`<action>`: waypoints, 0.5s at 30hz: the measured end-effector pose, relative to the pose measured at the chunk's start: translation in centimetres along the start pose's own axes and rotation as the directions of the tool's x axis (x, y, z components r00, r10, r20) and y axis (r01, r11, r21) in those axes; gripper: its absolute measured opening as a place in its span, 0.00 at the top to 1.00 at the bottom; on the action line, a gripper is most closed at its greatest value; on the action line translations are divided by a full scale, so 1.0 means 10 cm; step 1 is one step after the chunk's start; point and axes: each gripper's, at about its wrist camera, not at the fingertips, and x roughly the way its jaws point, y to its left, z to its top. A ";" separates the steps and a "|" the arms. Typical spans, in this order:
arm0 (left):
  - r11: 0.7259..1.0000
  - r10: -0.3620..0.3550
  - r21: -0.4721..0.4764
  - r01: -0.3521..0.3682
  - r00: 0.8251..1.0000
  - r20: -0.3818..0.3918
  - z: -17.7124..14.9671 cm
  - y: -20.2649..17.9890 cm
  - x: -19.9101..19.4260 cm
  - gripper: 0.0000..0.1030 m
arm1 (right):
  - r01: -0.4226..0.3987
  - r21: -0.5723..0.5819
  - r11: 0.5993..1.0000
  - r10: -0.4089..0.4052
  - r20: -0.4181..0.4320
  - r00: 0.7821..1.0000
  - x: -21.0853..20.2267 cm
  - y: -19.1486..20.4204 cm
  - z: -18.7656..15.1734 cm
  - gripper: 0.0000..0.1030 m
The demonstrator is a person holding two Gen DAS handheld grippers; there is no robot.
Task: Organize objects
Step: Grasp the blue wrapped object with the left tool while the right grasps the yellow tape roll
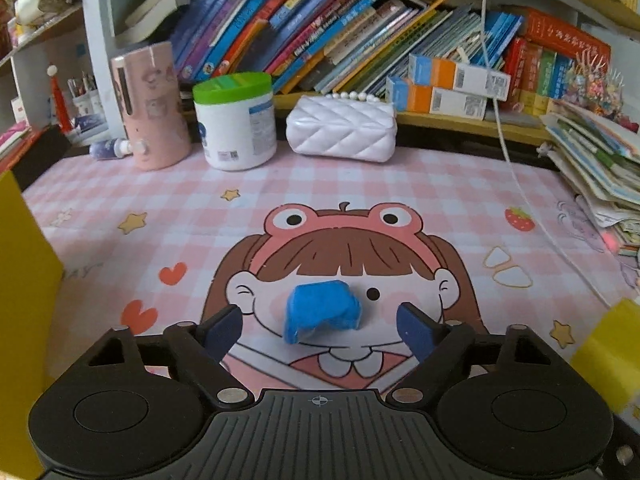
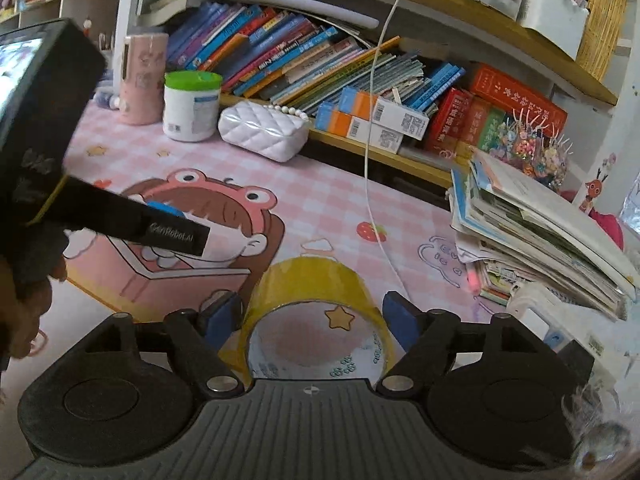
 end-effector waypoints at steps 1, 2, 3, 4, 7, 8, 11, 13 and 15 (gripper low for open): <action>1.000 0.001 -0.002 -0.001 1.000 -0.009 0.01 -0.01 0.05 0.22 | 0.005 0.004 1.000 -0.004 -0.006 1.000 0.02 -0.01 -0.01 0.24; 1.000 0.003 -0.004 -0.003 1.000 -0.020 0.01 -0.01 0.10 0.27 | 0.012 0.008 1.000 -0.012 -0.015 1.000 0.04 -0.02 -0.01 0.23; 1.000 0.005 -0.008 -0.006 1.000 -0.031 0.02 -0.02 0.15 0.31 | 0.021 0.013 1.000 -0.020 -0.027 0.999 0.07 -0.03 -0.01 0.22; 1.000 0.006 -0.013 -0.007 0.999 -0.037 0.02 -0.02 0.18 0.32 | 0.025 0.017 1.000 -0.024 -0.035 0.999 0.08 -0.04 -0.03 0.22; 1.000 0.015 -0.013 -0.015 0.999 -0.031 0.01 -0.02 0.23 0.45 | 0.022 0.037 0.999 -0.020 -0.056 0.998 0.14 -0.08 -0.05 0.21; 1.000 0.013 -0.010 -0.014 1.000 -0.026 0.02 -0.02 0.23 0.52 | 0.018 0.044 0.999 -0.015 -0.063 0.998 0.15 -0.08 -0.05 0.21; 1.000 0.003 0.004 -0.003 1.000 -0.031 0.04 -0.01 0.22 0.59 | 0.020 0.044 0.999 -0.017 -0.061 0.998 0.17 -0.07 -0.05 0.22; 1.000 0.003 0.001 -0.003 1.000 -0.028 0.04 0.02 0.17 0.60 | 0.023 0.038 0.999 -0.021 -0.062 0.998 0.17 -0.05 -0.04 0.23; 1.000 0.000 -0.008 0.000 1.000 -0.019 0.03 0.05 0.09 0.60 | 0.010 0.051 0.999 -0.007 -0.062 0.998 0.17 -0.04 -0.03 0.23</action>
